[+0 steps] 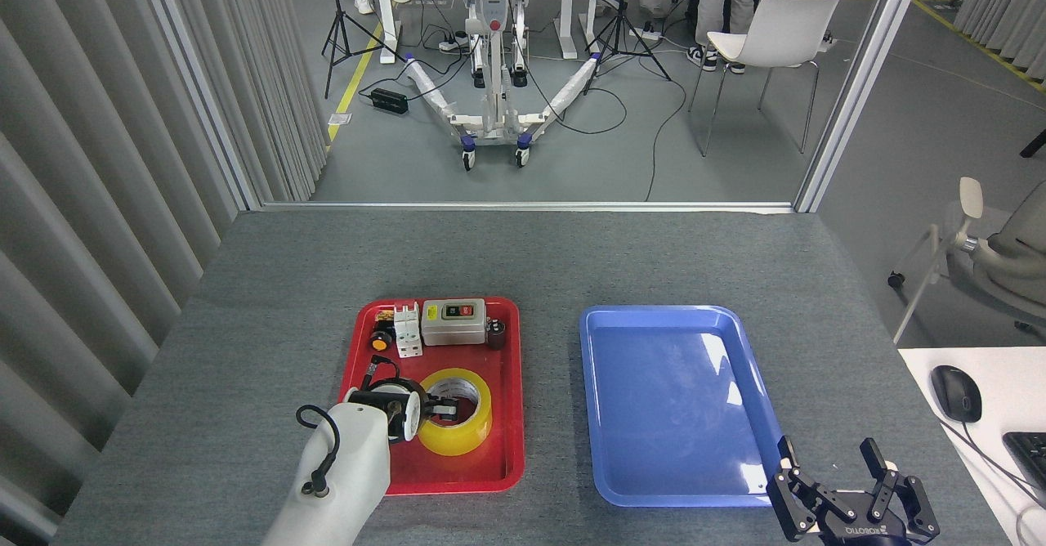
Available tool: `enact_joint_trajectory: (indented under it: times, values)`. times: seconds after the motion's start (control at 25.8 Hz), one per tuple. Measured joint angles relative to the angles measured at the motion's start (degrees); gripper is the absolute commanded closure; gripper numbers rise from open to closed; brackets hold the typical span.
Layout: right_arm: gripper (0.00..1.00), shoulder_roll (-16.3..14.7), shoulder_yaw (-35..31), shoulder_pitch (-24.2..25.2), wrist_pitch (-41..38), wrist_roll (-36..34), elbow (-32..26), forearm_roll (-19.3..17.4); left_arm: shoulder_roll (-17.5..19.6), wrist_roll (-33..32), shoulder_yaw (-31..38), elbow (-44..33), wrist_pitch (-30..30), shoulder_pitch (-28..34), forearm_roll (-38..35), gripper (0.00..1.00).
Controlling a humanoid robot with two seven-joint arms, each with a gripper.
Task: Place and move tape with both arms
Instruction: 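Close the left gripper on the yellow tape roll's rim, then lift the tape with the left gripper and carry it toward the blue tray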
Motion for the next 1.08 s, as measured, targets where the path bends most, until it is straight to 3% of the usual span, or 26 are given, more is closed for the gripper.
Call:
enact_joint_trajectory:
  times: [0.15, 0.27, 0.62, 0.74, 0.81, 0.97, 1.08]
  values:
    - [0.0, -0.02, 0.0, -0.01, -0.15, 0.0, 0.0, -0.65, 0.33, 0.01, -0.01, -0.02, 0.21, 0.01, -0.33, 0.68]
    - [0.0, -0.03, 0.01, -0.02, -0.17, 0.06, -0.03, -0.77, 0.64, -0.07, -0.01, -0.17, 0.36, 0.01, -0.38, 0.82]
    - [0.0, -0.05, 0.0, -0.27, -0.26, 0.17, -0.37, -0.95, 0.97, -0.43, 0.61, -1.8, 0.47, 0.21, 0.03, 0.85]
    - [0.0, -0.05, 0.0, -0.29, -0.26, 0.17, -0.42, -1.1, 0.91, -0.2, 3.76, -4.12, 0.79, 0.9, 0.29, 0.94]
    - [0.0, 0.04, 0.0, -0.28, -0.26, 0.17, -0.44, -1.16, 0.61, -0.16, 7.73, -6.9, 0.84, 2.24, 1.0, 0.94]
    - [0.0, 0.35, 0.0, -0.14, 0.18, 0.16, -0.43, -2.22, 0.1, 0.25, 14.27, -11.67, 0.11, 4.89, 7.02, 0.94]
    - [0.0, 0.38, 0.02, -0.05, 0.62, -0.1, -0.38, -3.37, -0.17, 1.96, 18.78, -16.17, -0.84, 7.58, 18.27, 0.94]
